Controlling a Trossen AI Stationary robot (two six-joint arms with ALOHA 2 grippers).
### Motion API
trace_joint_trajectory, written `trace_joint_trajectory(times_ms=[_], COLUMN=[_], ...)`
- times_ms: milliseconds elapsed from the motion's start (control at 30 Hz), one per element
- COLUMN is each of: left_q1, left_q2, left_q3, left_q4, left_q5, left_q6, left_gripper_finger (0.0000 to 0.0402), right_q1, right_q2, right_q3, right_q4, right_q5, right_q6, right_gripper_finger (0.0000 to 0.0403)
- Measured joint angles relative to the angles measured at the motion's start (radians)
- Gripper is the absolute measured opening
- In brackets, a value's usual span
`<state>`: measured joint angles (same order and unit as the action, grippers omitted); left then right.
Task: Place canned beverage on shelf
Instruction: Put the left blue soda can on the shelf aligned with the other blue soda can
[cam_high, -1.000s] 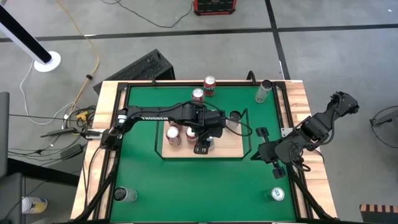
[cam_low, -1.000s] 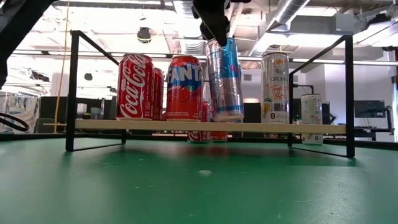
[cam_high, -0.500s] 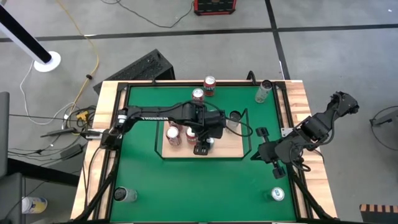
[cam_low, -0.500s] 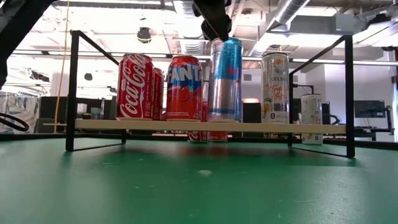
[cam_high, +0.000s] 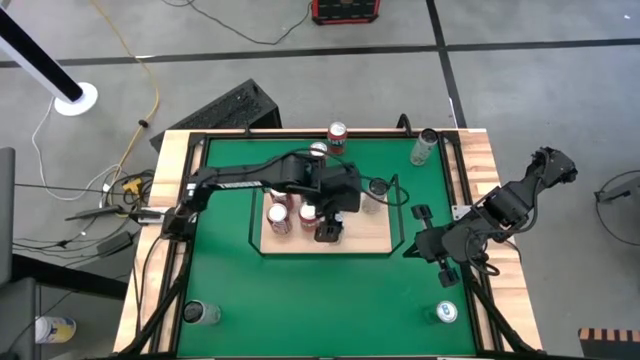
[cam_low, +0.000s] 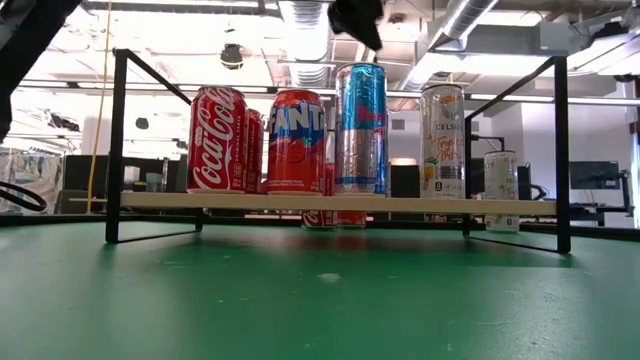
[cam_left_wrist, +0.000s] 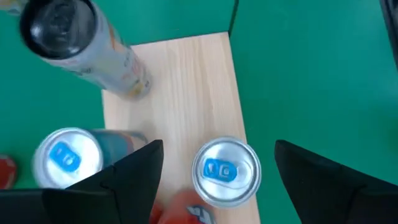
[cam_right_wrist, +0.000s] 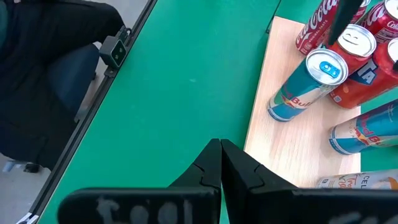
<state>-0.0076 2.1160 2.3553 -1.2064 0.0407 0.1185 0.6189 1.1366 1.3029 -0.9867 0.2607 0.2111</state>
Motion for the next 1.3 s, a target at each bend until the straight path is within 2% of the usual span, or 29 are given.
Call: trace_joint_trajectory(times_ms=[167, 300, 400, 533, 633, 733, 833, 1000, 1100, 1200, 1300], left_q1=[-0.013, -0.05, -0.099, -0.164, -0.212, -0.261, -0.323, -0.44, -0.497, -0.532, -0.544], left_q2=[-0.095, -0.18, -0.251, -0.366, -0.494, -0.671, -0.867, -1.161, -1.328, -1.465, -1.584], left_q3=[-0.015, -0.024, -0.077, -0.219, -0.422, -0.701, -1.025, -1.483, -1.717, -1.924, -2.069], left_q4=[-0.056, -0.131, -0.124, -0.103, -0.039, 0.114, 0.389, 0.854, 1.16, 1.457, 1.645], left_q5=[-0.058, -0.212, -0.338, -0.41, -0.474, -0.53, -0.533, -0.525, -0.553, -0.534, -0.49], left_q6=[-0.04, -0.105, -0.129, -0.162, -0.199, -0.256, -0.294, -0.228, -0.17, -0.101, -0.053], left_gripper_finger=[0.0293, 0.0293, 0.0293, 0.0293, 0.0293, 0.0293, 0.0293, 0.0293, 0.0293, 0.0293, 0.0293], right_q1=[0.0, -0.004, -0.021, -0.077, -0.132, -0.188, -0.226, -0.267, -0.291, -0.31, -0.329], right_q2=[0.008, 0.044, 0.086, 0.148, 0.188, 0.212, 0.212, 0.212, 0.212, 0.222, 0.25], right_q3=[0.001, 0.001, 0.001, 0.001, 0.001, 0.001, 0.001, 0.001, 0.001, -0.006, -0.037], right_q4=[0.033, 0.126, 0.184, 0.299, 0.341, 0.33, 0.33, 0.464, 0.494, 0.508, 0.523], right_q5=[0.014, 0.065, 0.083, 0.084, 0.084, 0.082, 0.08, 0.048, -0.024, -0.03, -0.028], right_q6=[0.023, -0.009, -0.068, -0.125, -0.163, -0.17, -0.173, -0.212, -0.22, -0.212, -0.199], right_gripper_finger=[0.0027, 0.0027, 0.0027, 0.003, 0.0043, 0.0061, 0.0078, 0.0117, 0.0149, 0.0184, 0.022])
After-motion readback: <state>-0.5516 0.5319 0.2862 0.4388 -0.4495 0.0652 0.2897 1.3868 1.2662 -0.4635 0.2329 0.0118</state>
